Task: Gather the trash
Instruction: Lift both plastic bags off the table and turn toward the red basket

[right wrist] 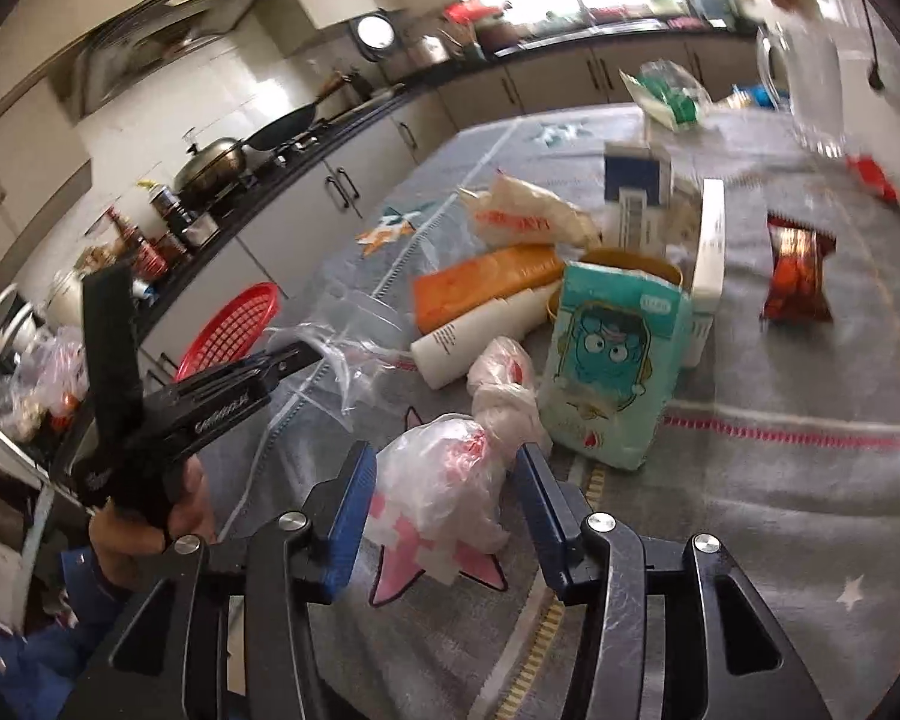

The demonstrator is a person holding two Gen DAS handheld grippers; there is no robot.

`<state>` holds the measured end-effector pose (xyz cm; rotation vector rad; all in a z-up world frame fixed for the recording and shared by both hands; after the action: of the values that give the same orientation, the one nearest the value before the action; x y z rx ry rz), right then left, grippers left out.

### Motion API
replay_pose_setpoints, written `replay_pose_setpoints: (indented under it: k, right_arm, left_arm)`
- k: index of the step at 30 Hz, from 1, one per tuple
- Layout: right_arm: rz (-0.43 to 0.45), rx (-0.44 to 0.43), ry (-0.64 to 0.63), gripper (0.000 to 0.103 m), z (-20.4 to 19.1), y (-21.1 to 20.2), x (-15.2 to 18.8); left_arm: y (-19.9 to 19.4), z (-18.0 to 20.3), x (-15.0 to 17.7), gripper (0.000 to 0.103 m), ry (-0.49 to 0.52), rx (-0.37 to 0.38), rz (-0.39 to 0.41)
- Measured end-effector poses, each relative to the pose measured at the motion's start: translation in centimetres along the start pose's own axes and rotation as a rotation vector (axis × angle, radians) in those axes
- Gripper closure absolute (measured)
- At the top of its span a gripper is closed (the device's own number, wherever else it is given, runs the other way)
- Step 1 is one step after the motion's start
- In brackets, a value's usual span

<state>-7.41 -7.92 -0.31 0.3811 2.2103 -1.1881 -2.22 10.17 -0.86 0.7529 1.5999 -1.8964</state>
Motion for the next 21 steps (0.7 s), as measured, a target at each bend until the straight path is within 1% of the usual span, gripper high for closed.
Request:
replay_pose_setpoints:
  k: [4, 5, 6, 7, 8, 10, 12, 17, 21]
  right_arm:
    - [-0.040, 0.016, 0.062, 0.050, 0.6, 1.5, -0.2]
    - [-0.052, 0.017, 0.075, 0.054, 0.8, 1.8, -0.1]
    - [-0.059, 0.012, 0.083, 0.059, 0.8, 2.1, 0.0]
    - [-0.066, 0.007, 0.085, 0.067, 0.8, 2.4, 0.1]
    - [-0.068, 0.012, 0.084, 0.069, 0.8, 2.6, 0.2]
    - [-0.043, 0.023, 0.066, 0.073, 0.6, 2.3, 0.1]
    - [-0.019, 0.025, 0.037, 0.075, 0.1, 1.8, 0.1]
    - [0.033, 0.009, -0.003, 0.075, -0.9, 0.4, -0.3]
    - [0.051, 0.006, -0.022, 0.075, -1.5, 0.0, -0.5]
  left_arm:
    - [0.3, 0.0, -0.1, 0.090, -0.004, 0.008, -0.016]
    - [0.5, 0.1, -0.1, 0.090, 0.003, -0.009, -0.025]
    - [0.6, 0.1, 0.0, 0.089, 0.003, -0.018, -0.027]
    - [0.7, 0.1, 0.0, 0.090, 0.002, -0.020, -0.026]
    - [0.6, 0.1, 0.0, 0.090, 0.002, -0.018, -0.021]
    - [0.2, 0.2, 0.0, 0.092, 0.001, -0.013, -0.005]
    - [-0.1, 0.3, 0.0, 0.092, 0.009, -0.016, 0.009]
    - [-1.3, 0.5, -0.4, 0.092, 0.007, -0.014, 0.045]
    - [-2.2, 0.6, -0.8, 0.092, 0.015, -0.028, 0.067]
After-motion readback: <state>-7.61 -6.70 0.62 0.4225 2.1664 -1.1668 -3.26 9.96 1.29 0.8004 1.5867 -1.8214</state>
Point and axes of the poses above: each gripper's, at about its wrist camera, not at the fingertips, and y roughly the way its jaws point, z to its right, x to its underside, the point moved 6 cm from there along y, roughly the way its jaws point, and after that the axes turned 1 degree about -y, right-handed, at the moved point
